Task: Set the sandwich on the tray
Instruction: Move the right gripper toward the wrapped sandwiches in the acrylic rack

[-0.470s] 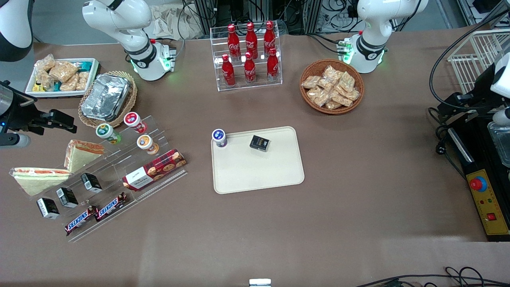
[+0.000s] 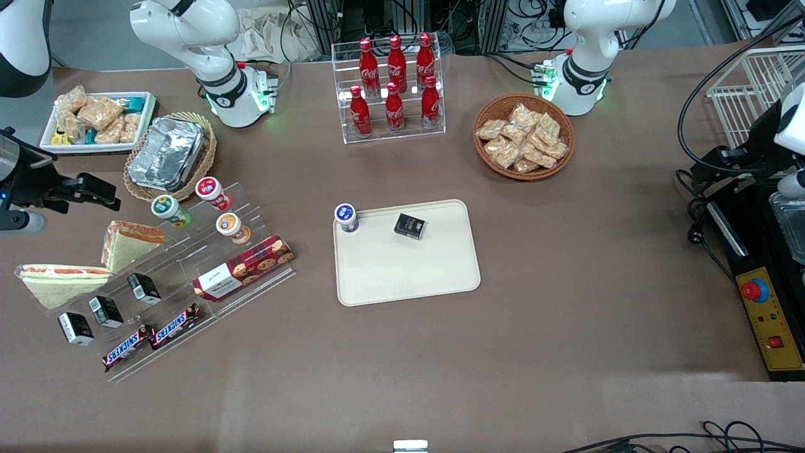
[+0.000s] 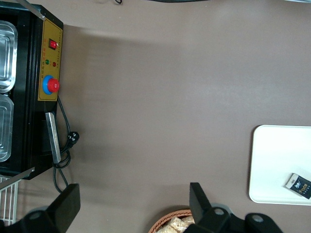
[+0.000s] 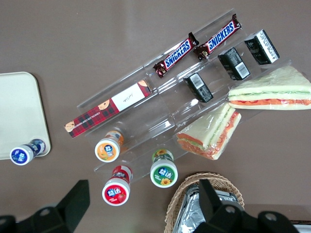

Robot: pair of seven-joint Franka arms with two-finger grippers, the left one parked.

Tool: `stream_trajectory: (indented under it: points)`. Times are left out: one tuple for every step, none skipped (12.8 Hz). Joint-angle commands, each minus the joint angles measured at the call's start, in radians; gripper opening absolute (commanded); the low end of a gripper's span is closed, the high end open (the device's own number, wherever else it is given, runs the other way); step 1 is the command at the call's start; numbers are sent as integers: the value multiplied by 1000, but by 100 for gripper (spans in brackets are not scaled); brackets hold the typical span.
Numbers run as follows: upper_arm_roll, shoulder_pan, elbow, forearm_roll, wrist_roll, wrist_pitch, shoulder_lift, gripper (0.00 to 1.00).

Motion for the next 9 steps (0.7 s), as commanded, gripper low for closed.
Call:
stream_trajectory:
  points:
    - [0,-6,10,14,12,7,1,100]
    - [-2,-4,12,11,15,7,3,100]
    - [-3,-6,12,3,49,10,4,100]
    - [-3,-7,12,3,113,16,6,100]
    - [-5,-10,12,5,167,18,11,100]
    - [-14,-12,12,8,219,18,15,100]
    - [-35,-10,12,11,278,19,17,100]
    - [-42,-12,12,10,337,25,21,100]
    - [-49,-12,12,6,387,32,24,100]
